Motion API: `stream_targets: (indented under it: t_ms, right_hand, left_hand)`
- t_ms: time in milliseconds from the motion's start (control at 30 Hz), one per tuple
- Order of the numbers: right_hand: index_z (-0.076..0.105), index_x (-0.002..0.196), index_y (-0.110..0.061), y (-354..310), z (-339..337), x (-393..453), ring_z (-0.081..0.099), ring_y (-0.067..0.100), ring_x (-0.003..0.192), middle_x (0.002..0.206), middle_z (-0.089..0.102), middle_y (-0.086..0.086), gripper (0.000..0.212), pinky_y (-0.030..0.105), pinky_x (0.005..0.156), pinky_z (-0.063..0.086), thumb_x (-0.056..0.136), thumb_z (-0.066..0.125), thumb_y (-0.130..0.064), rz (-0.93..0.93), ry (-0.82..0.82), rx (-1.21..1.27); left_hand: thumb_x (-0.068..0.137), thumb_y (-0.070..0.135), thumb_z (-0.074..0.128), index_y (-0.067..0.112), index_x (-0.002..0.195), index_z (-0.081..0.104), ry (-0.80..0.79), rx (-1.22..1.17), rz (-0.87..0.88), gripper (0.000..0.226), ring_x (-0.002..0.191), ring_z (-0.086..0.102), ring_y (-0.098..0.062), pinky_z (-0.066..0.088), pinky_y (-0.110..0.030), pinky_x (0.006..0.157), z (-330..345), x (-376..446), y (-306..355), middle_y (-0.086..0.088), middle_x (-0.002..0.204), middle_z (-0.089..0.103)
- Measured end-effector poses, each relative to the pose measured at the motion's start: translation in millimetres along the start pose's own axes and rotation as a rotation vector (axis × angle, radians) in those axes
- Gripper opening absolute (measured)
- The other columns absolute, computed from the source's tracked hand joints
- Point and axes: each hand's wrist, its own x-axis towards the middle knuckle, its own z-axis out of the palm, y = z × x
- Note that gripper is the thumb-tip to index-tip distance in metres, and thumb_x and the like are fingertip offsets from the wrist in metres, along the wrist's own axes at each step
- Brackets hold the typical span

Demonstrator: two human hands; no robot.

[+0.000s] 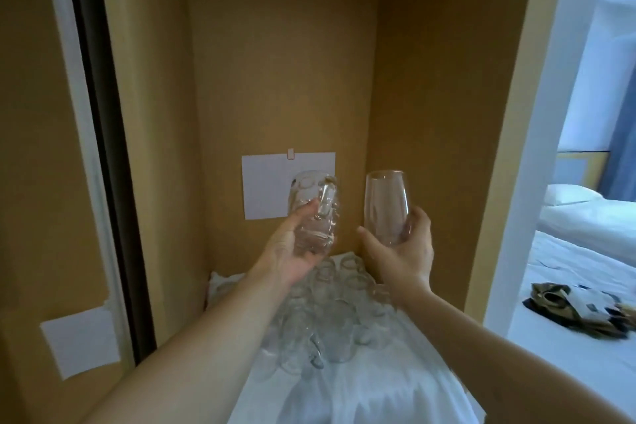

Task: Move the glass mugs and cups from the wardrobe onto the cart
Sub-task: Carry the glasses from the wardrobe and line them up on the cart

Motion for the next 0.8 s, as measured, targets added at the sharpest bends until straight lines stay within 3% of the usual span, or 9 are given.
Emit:
stream_targets:
  t_ms: [133,233,300,500,567,700,800]
  right_hand:
    - [0.032,0.133,-0.048,2.7,-30.2,-0.9,0.057,0.005,0.105,0.123,0.049,-0.013,0.093,0.034,0.087,0.056,0.058,0.085,-0.057,-0.032,0.096,-0.037]
    - [0.031,0.139,-0.047,8.8,-58.8,1.9,0.053,0.003,0.105,0.12,0.047,-0.017,0.098,0.03,0.085,0.05,0.056,0.082,-0.06,-0.047,0.155,-0.089]
    - [0.033,0.141,-0.043,15.6,-82.9,7.5,0.053,0.005,0.104,0.119,0.049,-0.014,0.099,0.031,0.086,0.05,0.057,0.082,-0.061,-0.052,0.203,-0.119]
    - [0.042,0.138,-0.025,44.5,-179.1,29.8,0.057,0.005,0.094,0.113,0.049,-0.005,0.094,0.022,0.08,0.051,0.061,0.095,-0.037,-0.06,0.354,-0.142]
    - [0.041,0.137,-0.024,53.8,-214.5,35.2,0.058,0.006,0.094,0.114,0.05,-0.003,0.096,0.018,0.077,0.05,0.06,0.095,-0.041,-0.038,0.381,-0.14]
    - [0.039,0.138,-0.024,69.7,-285.8,41.3,0.057,0.001,0.094,0.114,0.052,-0.005,0.098,0.008,0.072,0.04,0.061,0.093,-0.05,0.034,0.453,-0.085]
    - [0.04,0.138,-0.024,80.9,-339.6,40.7,0.06,0.008,0.099,0.116,0.053,-0.003,0.097,0.011,0.076,0.044,0.061,0.09,-0.055,0.056,0.507,-0.094]
  left_hand:
    - [0.051,0.012,0.099,0.006,0.129,0.06,-0.104,0.028,0.001,0.087,0.099,0.069,-0.032,0.053,-0.045,0.099,20.9,-2.9,-18.2,-0.022,0.107,0.075]
    - [0.033,0.019,0.104,0.013,0.13,0.061,-0.238,0.149,0.015,0.106,0.096,0.074,-0.03,0.058,-0.041,0.083,46.7,-3.7,-38.7,-0.013,0.115,0.075]
    - [0.032,0.021,0.104,0.014,0.133,0.059,-0.317,0.205,0.008,0.111,0.104,0.072,-0.031,0.057,-0.043,0.09,68.6,-4.0,-56.2,-0.012,0.119,0.073]
    - [0.052,0.018,0.096,0.014,0.133,0.061,-0.502,0.279,-0.092,0.089,0.106,0.07,-0.034,0.058,-0.047,0.087,135.4,-8.8,-127.5,-0.015,0.126,0.069]
    - [0.052,0.016,0.094,0.013,0.132,0.063,-0.503,0.239,-0.148,0.086,0.101,0.07,-0.034,0.059,-0.048,0.085,160.0,-10.7,-157.5,-0.017,0.122,0.07]
    - [0.031,0.024,0.104,0.006,0.126,0.063,-0.448,0.148,-0.288,0.104,0.096,0.07,-0.037,0.054,-0.052,0.092,211.5,-16.9,-221.7,-0.018,0.111,0.071]
    - [0.056,0.028,0.097,0.007,0.13,0.06,-0.443,0.141,-0.345,0.085,0.103,0.069,-0.04,0.052,-0.055,0.097,246.9,-21.9,-266.3,-0.021,0.118,0.071]
